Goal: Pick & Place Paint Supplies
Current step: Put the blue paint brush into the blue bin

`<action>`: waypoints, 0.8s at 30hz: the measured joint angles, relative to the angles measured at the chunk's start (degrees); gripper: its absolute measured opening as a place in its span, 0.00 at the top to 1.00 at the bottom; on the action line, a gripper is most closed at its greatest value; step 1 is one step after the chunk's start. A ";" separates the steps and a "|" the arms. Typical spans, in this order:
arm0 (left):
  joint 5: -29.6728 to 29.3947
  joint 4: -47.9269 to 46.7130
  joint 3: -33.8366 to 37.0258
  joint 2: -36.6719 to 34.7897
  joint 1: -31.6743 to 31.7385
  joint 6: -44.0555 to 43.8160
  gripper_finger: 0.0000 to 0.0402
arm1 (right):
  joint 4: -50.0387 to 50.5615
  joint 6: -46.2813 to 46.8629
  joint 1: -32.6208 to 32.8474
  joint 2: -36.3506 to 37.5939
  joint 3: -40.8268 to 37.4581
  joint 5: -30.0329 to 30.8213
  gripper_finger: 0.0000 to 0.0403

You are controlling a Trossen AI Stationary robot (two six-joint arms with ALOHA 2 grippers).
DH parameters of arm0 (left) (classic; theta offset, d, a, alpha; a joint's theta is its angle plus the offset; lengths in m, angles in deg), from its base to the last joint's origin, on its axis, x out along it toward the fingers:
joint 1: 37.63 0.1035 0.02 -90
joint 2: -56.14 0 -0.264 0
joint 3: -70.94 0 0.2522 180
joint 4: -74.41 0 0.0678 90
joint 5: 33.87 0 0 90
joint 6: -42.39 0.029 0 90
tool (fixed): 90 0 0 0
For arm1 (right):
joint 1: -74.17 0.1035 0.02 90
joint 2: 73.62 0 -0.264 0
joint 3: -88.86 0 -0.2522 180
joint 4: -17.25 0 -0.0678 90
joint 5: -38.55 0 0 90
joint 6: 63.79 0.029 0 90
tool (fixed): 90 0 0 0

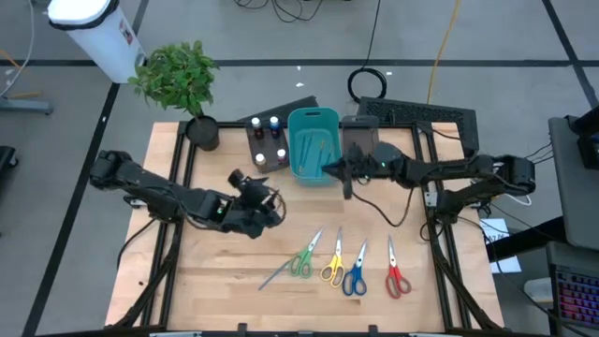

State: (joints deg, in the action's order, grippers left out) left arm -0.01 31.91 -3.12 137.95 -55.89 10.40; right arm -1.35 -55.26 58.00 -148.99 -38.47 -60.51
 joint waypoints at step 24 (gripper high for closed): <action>7.63 10.78 11.50 -1.81 2.94 -11.43 0.44 | 19.45 -9.24 -4.37 -7.32 8.92 29.78 0.99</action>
State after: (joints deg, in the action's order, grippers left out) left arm 7.62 42.69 8.38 136.15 -52.95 -1.03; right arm 18.10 -64.50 53.63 -156.31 -29.55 -30.73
